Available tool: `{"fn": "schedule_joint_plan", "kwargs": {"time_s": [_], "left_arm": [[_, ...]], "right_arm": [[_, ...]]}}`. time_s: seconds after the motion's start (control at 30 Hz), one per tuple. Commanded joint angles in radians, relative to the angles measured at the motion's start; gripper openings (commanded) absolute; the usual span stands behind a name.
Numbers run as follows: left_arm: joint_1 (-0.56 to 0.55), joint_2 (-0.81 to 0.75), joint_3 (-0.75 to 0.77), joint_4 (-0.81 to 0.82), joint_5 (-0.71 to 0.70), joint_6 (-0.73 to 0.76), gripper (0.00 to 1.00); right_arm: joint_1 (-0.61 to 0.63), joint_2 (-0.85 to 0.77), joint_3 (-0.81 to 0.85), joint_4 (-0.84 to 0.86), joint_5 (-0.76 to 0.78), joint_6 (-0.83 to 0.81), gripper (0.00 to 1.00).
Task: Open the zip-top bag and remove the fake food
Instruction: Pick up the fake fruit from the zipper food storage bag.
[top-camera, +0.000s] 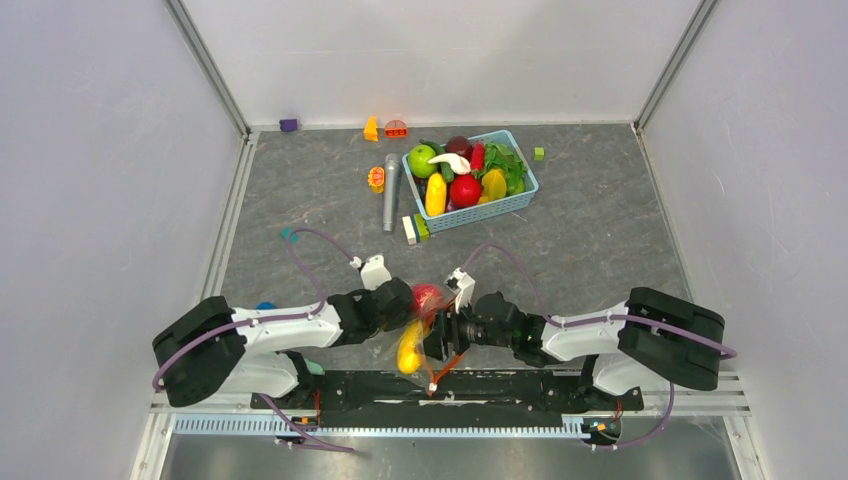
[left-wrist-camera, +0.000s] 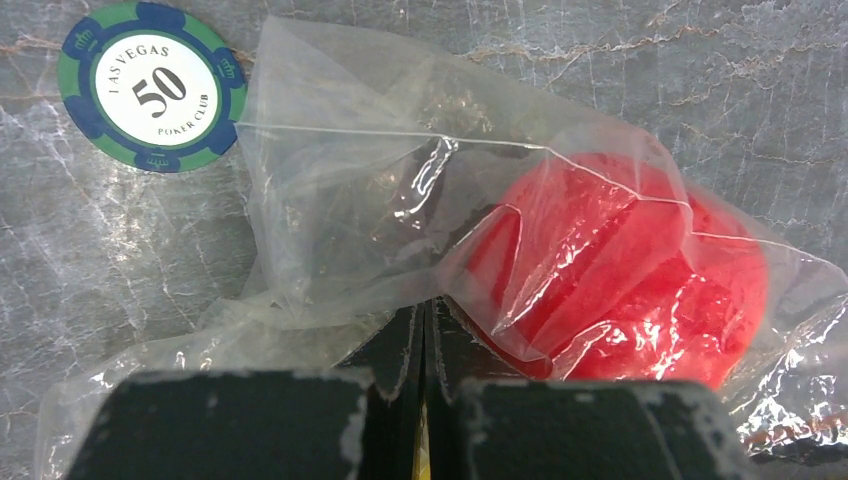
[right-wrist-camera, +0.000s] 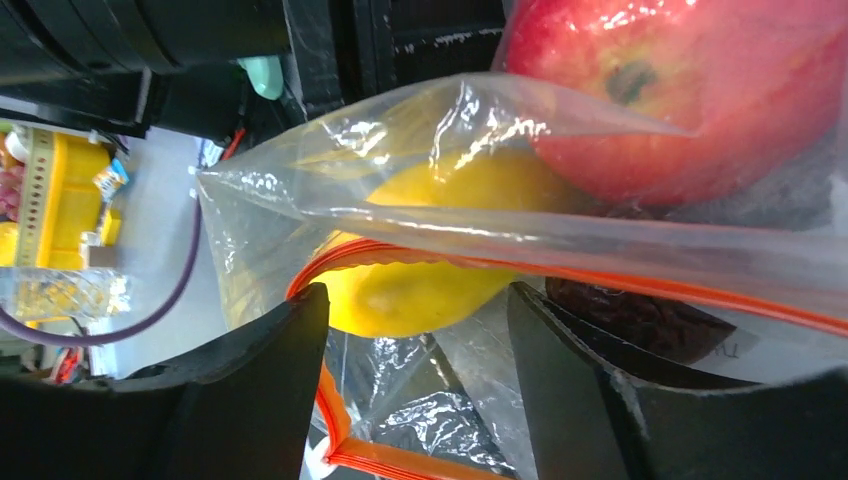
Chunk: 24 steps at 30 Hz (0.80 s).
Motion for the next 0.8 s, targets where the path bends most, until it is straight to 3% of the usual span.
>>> {"fn": "schedule_joint_plan", "kwargs": {"time_s": [0.0, 0.4, 0.77], "left_arm": [[-0.018, 0.039, -0.037, -0.075, 0.009, -0.034, 0.02], [-0.054, 0.025, -0.049, -0.061, 0.012, -0.067, 0.02], [-0.090, 0.011, -0.067, -0.034, 0.011, -0.093, 0.02]], "right_arm": [[0.004, -0.005, 0.058, 0.001, -0.018, 0.094, 0.74], [0.002, 0.092, 0.098, -0.080, 0.013, 0.298, 0.78], [-0.012, 0.151, 0.156, -0.222, 0.029, 0.297, 0.78]]}}
